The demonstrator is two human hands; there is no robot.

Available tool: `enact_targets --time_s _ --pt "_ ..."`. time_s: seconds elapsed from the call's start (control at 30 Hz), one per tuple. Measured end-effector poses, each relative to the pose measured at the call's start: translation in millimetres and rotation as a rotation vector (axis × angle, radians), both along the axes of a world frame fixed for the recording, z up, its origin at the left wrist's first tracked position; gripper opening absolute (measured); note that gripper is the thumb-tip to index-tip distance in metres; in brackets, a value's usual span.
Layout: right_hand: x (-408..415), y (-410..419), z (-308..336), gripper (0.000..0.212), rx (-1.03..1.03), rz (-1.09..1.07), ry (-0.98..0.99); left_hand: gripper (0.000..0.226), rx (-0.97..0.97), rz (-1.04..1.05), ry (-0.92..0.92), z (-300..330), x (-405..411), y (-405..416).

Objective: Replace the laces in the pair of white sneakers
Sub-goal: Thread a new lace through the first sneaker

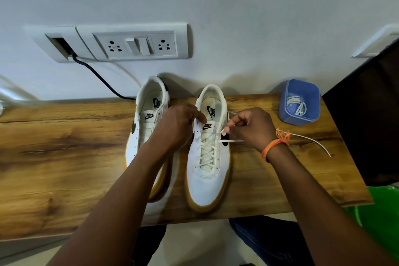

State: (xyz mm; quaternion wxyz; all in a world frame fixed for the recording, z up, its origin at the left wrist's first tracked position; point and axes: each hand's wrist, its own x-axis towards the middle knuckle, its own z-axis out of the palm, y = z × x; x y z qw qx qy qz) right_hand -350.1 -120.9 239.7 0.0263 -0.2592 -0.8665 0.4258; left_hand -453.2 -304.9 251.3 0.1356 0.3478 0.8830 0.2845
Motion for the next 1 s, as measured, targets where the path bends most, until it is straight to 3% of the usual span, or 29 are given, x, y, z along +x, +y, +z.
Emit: enact_targets --time_s 0.13,0.33,0.4,0.47,0.53,0.67,0.8,0.9,1.0 --pt "2.8 20.5 1.6 0.015 0.028 -0.193 0.006 0.03 0.016 0.006 0.009 -1.0 0.4 -1.8" --pt "-1.3 18.8 -4.6 0.015 -0.003 -0.175 0.001 0.034 0.038 0.016 0.009 -1.7 1.1 -1.1" --pt "-1.3 23.9 -8.0 0.032 -0.029 -0.173 -0.054 0.032 0.032 0.009 0.014 -4.1 1.1 -0.2" --pt "2.5 34.0 -7.1 0.039 0.117 -0.156 -0.154 0.03 0.029 0.007 0.048 -9.8 2.2 1.4" --pt "7.7 39.5 -2.8 0.035 0.263 -0.073 -0.296 0.032 0.042 0.032 0.127 -13.2 6.2 5.2" --pt "11.4 25.6 -2.9 0.042 0.282 0.303 -0.532 0.035 0.104 0.029 0.314 -6.4 28.4 18.2" --pt "8.0 9.9 -4.3 0.021 0.325 0.529 -0.624 0.021 0.035 -0.144 0.352 -10.0 52.2 28.1" --pt "8.6 13.8 1.4 0.011 0.24 0.481 -0.587 0.025 -0.073 -0.176 0.404 -18.4 63.8 30.3" --pt "8.6 21.6 9.3 0.01 0.15 0.322 -0.382 0.026 -0.12 -0.141 0.447 -20.9 68.6 32.7"
